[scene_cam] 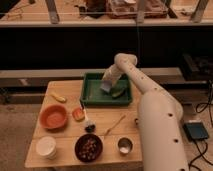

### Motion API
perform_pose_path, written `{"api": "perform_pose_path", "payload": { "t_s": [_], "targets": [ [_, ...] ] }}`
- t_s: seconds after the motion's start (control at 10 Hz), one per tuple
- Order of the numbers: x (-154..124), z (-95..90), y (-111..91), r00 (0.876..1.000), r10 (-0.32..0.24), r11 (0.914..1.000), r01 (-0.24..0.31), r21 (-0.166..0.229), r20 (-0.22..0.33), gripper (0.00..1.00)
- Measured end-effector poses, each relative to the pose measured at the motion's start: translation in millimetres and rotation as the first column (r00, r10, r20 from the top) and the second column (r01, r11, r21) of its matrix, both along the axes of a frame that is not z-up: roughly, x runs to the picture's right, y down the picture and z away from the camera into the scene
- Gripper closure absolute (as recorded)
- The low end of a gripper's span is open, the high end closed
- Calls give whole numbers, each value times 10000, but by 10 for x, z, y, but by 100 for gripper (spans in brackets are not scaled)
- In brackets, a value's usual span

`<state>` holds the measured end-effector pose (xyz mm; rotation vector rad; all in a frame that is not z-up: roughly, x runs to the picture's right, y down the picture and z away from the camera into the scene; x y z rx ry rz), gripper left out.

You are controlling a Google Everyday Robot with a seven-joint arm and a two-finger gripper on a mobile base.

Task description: Wipe tray with sponge

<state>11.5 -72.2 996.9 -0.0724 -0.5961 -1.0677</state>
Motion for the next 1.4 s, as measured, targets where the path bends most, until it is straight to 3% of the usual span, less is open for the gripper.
{"api": "perform_pose_path", "payload": {
  "t_s": [0.4,0.6,0.8,1.1,1.4],
  "targets": [
    [-474,152,-13,9997,20,9999,-23,153,231,85],
    [-655,105,67,9986,-20,9998,9,206,534,85],
    [-757,-66,229,9958,-271,9995,254,202,869,85],
    [-615,-389,464,9891,-750,9972,736,158,1267,85],
    [-266,-546,506,9893,-823,9965,800,238,1206,85]
  ]
}}
